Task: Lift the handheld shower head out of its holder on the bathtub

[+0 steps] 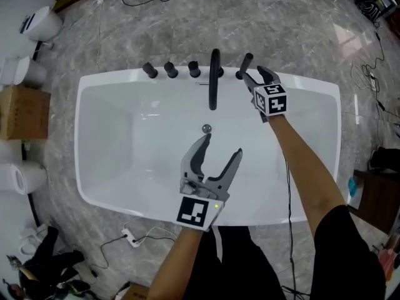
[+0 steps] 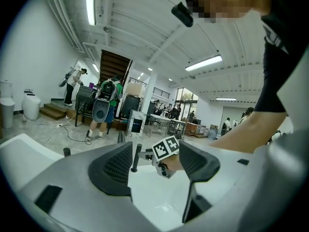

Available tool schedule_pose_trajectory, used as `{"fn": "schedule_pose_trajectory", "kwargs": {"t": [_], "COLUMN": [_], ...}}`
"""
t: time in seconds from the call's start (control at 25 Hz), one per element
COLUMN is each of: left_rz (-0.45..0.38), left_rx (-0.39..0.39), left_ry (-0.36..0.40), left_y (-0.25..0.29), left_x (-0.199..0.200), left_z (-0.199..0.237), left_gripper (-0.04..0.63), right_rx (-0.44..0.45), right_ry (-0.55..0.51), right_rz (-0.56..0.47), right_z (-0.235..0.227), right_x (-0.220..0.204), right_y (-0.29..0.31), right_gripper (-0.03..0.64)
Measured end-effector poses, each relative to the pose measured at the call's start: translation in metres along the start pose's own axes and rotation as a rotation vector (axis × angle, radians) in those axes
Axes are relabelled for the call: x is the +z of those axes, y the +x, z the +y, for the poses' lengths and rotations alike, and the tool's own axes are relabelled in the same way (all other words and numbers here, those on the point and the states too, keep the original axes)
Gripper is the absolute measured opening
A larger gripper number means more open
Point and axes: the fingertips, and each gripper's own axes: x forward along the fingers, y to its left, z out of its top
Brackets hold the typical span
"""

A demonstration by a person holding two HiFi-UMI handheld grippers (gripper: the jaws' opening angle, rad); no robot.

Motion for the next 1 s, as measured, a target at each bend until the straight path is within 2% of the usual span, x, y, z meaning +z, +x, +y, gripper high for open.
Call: {"fn": "schedule_pose_trajectory", "kwargs": {"t": [0.12, 0.4, 0.68, 0.76, 0.84, 0.96, 1.0], "left_rz": [-0.001, 0.005, 0.025, 0.022, 0.02, 0.018, 0.009], "left_rx": [0.009, 0.008, 0.023, 0.022, 0.026, 0.05, 0.063], "left_ry": [-0.01, -0.009, -0.05, -0.053, -0.056, -0.049, -0.041], "left_y": [0.005, 0.006, -0.001, 0.0, 0.001, -0.001, -0.004], "left_x": [-0.004, -0.012, -0.031, -0.03, -0.028, -0.024, -0.02], "left_z": [0.008, 0.014, 0.017, 0.019, 0.023, 0.031, 0.035], "left_gripper": [0.278, 0.278, 0.278, 0.278, 0.278, 0.275, 0.242], "right_rx": [-0.013, 0.003, -0.033, -0.043, -0.052, -0.05, -0.052], "right_ry": [0.041, 0.018, 0.019, 0.041, 0.062, 0.057, 0.061], "right_rz": [-0.021, -0.023, 0.001, 0.0, 0.0, 0.011, 0.016], "right_z": [-0.009, -0.014, -0.013, -0.017, -0.02, -0.018, -0.017], "right_x": [0.001, 0.008, 0.005, 0.005, 0.005, 0.005, 0.005], "right_y": [0.008, 0.029, 0.046, 0.048, 0.049, 0.05, 0.05], "right_gripper": [0.202, 0.202, 0.199, 0.18, 0.126, 0.124, 0.124]}}
